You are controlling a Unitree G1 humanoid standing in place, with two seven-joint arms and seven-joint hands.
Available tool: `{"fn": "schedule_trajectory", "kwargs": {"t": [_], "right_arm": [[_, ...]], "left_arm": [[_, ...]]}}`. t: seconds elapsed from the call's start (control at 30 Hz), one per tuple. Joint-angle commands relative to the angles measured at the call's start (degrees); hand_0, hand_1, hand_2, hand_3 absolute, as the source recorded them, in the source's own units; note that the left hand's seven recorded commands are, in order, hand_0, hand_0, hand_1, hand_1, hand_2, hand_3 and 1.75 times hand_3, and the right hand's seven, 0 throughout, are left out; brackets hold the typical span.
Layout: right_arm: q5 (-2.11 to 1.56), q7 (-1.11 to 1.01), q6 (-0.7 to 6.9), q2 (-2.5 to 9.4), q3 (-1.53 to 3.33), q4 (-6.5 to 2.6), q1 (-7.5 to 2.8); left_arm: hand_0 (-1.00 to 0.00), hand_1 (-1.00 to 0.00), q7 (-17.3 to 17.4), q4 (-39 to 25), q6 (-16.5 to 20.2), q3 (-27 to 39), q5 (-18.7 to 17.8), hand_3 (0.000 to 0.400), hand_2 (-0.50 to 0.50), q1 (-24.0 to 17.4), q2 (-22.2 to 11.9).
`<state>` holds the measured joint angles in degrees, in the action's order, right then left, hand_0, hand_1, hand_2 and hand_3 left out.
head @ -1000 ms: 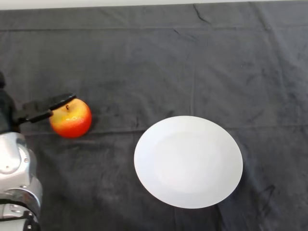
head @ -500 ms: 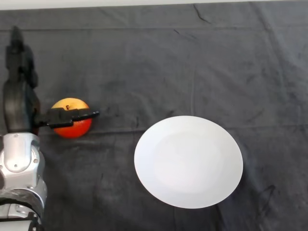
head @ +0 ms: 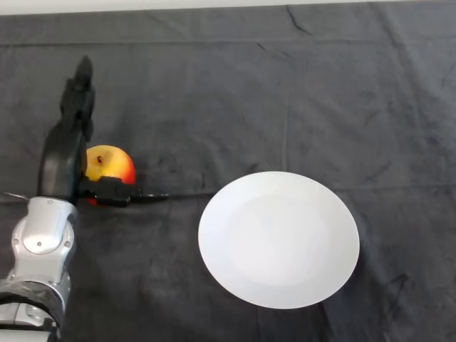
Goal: Move the apple to the plate
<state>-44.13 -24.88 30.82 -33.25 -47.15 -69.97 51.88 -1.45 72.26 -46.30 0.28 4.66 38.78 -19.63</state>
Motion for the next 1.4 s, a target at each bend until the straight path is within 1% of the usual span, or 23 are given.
{"fn": "schedule_trajectory", "kwargs": {"t": [0.03,0.23,0.43,0.83,0.97,1.0,1.03,1.07,1.1,1.13,1.17,1.2,1.23,1.4], "right_arm": [[-0.41,-0.10,-0.39,-1.08,-0.34,-0.53,-1.92],[-0.42,-0.08,-0.39,-1.06,-0.33,-0.49,-1.94],[-0.42,-0.07,-0.39,-1.04,-0.32,-0.45,-1.95],[-0.43,-0.04,-0.39,-1.01,-0.31,-0.38,-1.98],[-0.44,-0.03,-0.39,-1.01,-0.31,-0.36,-1.99],[-0.44,-0.03,-0.39,-1.01,-0.30,-0.36,-1.99],[-0.44,-0.03,-0.39,-1.00,-0.30,-0.35,-1.99],[-0.44,-0.03,-0.39,-1.00,-0.30,-0.35,-1.99],[-0.44,-0.03,-0.39,-1.00,-0.30,-0.34,-2.00],[-0.44,-0.02,-0.39,-1.00,-0.30,-0.34,-2.00],[-0.44,-0.02,-0.39,-1.00,-0.30,-0.34,-2.00],[-0.44,-0.02,-0.39,-1.00,-0.30,-0.33,-2.00],[-0.45,-0.02,-0.39,-1.00,-0.30,-0.33,-2.00],[-0.45,-0.01,-0.39,-0.99,-0.30,-0.32,-2.01]], "left_arm": [[0.00,0.00,-1.12,0.36,1.18,-2.14,2.16,0.000,0.00,-2.57,-3.31],[0.00,0.00,-3.39,0.24,4.04,-3.41,4.34,0.000,0.00,-2.55,-3.71],[0.00,0.00,-5.44,-0.01,6.13,-4.72,6.15,0.000,0.00,-2.91,-2.82],[0.00,0.00,-5.53,-0.39,9.04,-6.96,8.52,0.000,0.00,-2.86,-1.90],[0.00,0.00,-5.58,-0.65,9.50,-7.78,9.36,0.000,0.00,-2.76,-1.65],[-0.04,0.00,-5.57,-0.73,9.55,-7.98,9.57,0.014,-0.02,-2.74,-1.64],[-0.19,0.00,-5.56,-0.81,9.60,-8.17,9.77,0.075,-0.09,-2.69,-1.64],[-0.45,-0.07,-5.57,-0.89,9.63,-8.35,9.97,0.180,-0.19,-2.63,-1.64],[-0.56,-0.14,-5.60,-0.99,9.63,-8.55,10.18,0.226,-0.21,-2.59,-1.67],[-0.81,-0.42,-5.66,-1.09,9.62,-8.74,10.41,0.323,-0.19,-2.54,-1.70],[-0.90,-0.53,-5.75,-1.18,9.58,-8.92,10.62,0.359,-0.18,-2.51,-1.73],[-1.00,-0.88,-5.88,-1.29,9.51,-9.13,10.87,0.400,-0.06,-2.51,-1.77],[-1.00,-1.00,-6.03,-1.40,9.42,-9.31,11.09,0.400,0.00,-2.53,-1.81],[-1.00,-1.00,-7.06,-1.92,8.80,-10.28,12.38,0.400,0.00,-2.67,-2.13]]}}
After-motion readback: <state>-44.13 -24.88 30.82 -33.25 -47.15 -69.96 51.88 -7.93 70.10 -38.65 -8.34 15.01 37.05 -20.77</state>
